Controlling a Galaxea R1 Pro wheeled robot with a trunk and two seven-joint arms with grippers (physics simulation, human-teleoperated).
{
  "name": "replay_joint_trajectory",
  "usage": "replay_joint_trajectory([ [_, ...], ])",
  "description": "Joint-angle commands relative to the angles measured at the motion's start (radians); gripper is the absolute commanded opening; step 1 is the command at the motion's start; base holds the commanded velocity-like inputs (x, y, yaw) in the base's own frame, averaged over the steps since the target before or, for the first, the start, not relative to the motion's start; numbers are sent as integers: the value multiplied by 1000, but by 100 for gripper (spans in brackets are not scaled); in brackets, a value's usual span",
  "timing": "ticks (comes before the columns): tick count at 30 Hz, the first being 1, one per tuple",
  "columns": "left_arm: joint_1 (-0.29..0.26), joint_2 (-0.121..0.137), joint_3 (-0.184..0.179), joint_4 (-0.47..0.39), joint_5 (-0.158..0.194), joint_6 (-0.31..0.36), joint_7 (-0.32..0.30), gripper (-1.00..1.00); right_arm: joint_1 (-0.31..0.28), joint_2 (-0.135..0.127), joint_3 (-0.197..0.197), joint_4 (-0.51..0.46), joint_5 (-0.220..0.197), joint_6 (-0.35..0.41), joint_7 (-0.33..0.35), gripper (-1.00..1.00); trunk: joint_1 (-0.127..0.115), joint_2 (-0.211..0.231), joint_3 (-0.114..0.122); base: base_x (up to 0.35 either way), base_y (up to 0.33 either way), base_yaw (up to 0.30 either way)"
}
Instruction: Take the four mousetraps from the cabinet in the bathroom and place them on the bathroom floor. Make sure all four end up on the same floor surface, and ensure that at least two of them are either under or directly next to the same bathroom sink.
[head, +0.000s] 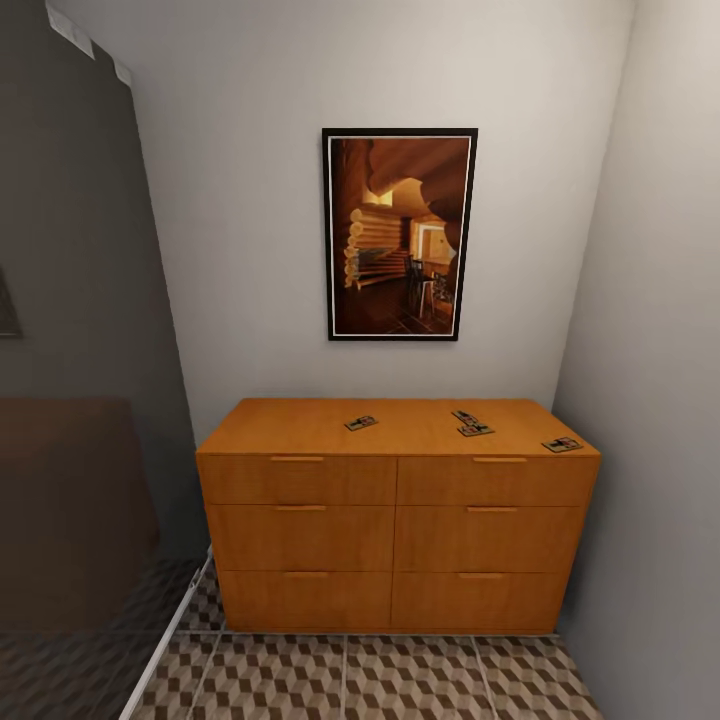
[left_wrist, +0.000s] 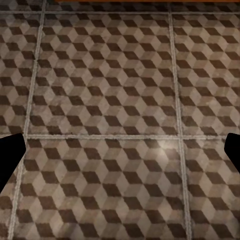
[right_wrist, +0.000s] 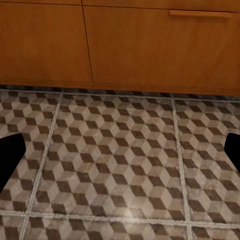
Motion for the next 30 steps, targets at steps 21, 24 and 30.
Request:
replay_joint_trajectory([
  [21, 0, -5, -2, 7, 0, -14, 0, 100, -1, 0, 1, 1, 5, -3, -3, 100, 0, -1, -1, 0, 0, 0],
  [24, 0, -6, -2, 18, 0, -35, 0, 100, -1, 0, 1, 1, 5, -2, -3, 100, 0, -1, -1, 0, 0, 0],
  [30, 0, -6, -2, 46, 0, -90, 0, 100, -1, 0, 1, 1, 4, -3, -3, 100, 0, -1, -1, 0, 0, 0],
])
